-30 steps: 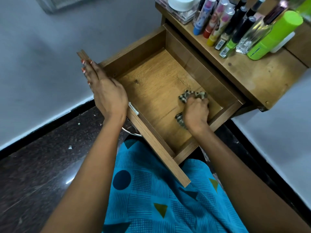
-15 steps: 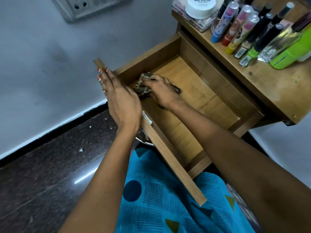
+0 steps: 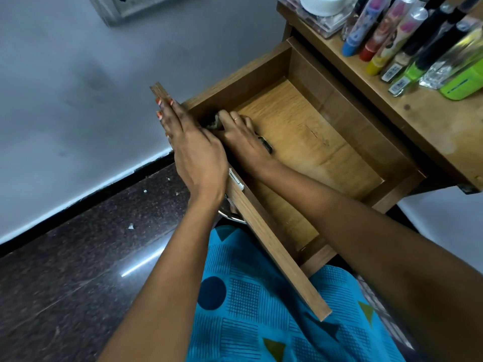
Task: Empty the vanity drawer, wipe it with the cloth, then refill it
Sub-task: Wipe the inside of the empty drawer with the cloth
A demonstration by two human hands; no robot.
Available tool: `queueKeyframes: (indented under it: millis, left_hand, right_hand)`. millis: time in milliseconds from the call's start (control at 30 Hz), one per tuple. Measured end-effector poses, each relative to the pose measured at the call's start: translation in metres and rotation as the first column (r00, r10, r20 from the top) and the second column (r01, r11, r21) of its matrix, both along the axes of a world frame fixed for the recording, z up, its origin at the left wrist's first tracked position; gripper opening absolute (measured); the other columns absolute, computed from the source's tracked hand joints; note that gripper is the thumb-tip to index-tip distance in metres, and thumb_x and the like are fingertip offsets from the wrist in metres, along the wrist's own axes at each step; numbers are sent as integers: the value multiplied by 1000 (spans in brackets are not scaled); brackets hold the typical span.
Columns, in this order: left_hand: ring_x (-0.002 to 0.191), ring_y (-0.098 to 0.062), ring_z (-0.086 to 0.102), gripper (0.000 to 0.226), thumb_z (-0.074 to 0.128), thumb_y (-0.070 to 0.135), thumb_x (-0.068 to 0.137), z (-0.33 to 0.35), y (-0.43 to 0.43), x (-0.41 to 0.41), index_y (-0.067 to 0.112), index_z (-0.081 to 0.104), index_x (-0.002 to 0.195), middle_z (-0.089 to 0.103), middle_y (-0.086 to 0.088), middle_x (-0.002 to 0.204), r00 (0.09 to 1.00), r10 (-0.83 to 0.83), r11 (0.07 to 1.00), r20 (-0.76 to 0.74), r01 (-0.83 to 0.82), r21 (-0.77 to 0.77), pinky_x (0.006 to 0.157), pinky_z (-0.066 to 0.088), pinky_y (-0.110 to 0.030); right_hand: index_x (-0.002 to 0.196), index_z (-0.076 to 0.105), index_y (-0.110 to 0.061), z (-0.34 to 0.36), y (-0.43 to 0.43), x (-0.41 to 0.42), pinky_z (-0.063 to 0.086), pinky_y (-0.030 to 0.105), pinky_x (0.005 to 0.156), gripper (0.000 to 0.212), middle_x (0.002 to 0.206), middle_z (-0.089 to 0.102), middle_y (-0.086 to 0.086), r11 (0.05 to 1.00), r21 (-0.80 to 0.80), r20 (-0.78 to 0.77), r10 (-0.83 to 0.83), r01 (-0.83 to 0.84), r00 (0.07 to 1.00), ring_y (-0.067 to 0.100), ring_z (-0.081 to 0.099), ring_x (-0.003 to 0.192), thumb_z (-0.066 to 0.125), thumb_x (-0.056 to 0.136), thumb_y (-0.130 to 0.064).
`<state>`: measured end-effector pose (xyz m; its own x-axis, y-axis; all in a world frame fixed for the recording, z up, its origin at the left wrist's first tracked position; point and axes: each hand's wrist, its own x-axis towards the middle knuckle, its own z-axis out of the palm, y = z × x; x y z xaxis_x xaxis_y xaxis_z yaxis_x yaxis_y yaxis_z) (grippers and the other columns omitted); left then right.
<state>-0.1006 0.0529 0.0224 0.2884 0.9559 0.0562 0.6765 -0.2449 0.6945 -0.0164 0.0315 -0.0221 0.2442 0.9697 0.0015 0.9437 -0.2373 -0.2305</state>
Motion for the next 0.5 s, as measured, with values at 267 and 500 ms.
queueKeyframes:
  millis: [267, 500]
  left_hand:
    - [145, -21, 0, 55, 28, 7, 96, 0, 0, -1, 9, 6, 147, -1, -6, 157, 1000, -1, 1000, -16, 1, 10, 113, 21, -25]
    - [145, -22, -1, 56, 28, 5, 95, 2, 0, -1, 7, 6, 147, -1, -9, 157, 1000, -10, 1000, -14, 10, -2, 119, 14, -29]
  right_hand:
    - [86, 66, -5, 17, -77, 14, 30, 38, 93, 18, 122, 45, 13, 967, -159, -109, 182, -198, 977, 21, 31, 111, 55, 73, 3]
    - [83, 58, -9, 35, -141, 23, 24, 21, 88, 16, 101, 40, -2, 821, -389, -329, 299, -417, 896, 10, 28, 104, 47, 78, 1]
